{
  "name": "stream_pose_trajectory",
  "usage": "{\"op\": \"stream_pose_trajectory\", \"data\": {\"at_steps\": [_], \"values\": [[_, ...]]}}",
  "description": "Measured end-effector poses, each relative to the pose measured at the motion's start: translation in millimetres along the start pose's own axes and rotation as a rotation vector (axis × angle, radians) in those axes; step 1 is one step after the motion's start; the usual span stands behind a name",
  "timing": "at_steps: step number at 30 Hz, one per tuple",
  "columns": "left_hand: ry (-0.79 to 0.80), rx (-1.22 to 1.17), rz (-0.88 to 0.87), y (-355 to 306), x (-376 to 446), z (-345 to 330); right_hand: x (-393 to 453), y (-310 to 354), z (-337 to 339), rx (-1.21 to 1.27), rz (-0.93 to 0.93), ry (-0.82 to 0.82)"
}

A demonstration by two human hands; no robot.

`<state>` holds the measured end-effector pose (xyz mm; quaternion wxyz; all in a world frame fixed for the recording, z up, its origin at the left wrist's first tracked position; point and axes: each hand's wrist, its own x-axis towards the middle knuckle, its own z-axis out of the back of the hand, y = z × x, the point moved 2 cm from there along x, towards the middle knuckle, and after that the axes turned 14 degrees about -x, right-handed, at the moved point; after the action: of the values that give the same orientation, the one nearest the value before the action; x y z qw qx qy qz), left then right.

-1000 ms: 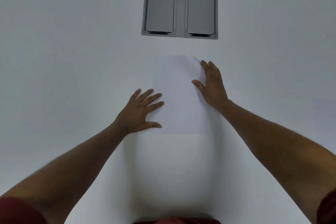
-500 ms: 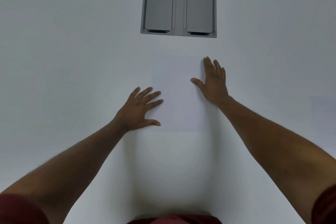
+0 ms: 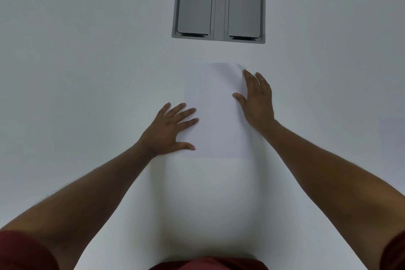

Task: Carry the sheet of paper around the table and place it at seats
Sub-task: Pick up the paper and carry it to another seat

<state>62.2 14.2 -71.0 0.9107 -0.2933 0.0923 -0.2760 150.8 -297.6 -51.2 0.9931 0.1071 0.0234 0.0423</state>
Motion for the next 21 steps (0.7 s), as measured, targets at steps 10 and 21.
{"op": "stream_pose_trajectory", "data": {"at_steps": [10,21], "values": [[-0.004,0.003,-0.005,-2,0,0,-24,11,25,0.713,-0.602,0.139],[-0.17,-0.225,0.264,-24,4,21,-96,17,29,0.962,-0.631,0.245]]}}
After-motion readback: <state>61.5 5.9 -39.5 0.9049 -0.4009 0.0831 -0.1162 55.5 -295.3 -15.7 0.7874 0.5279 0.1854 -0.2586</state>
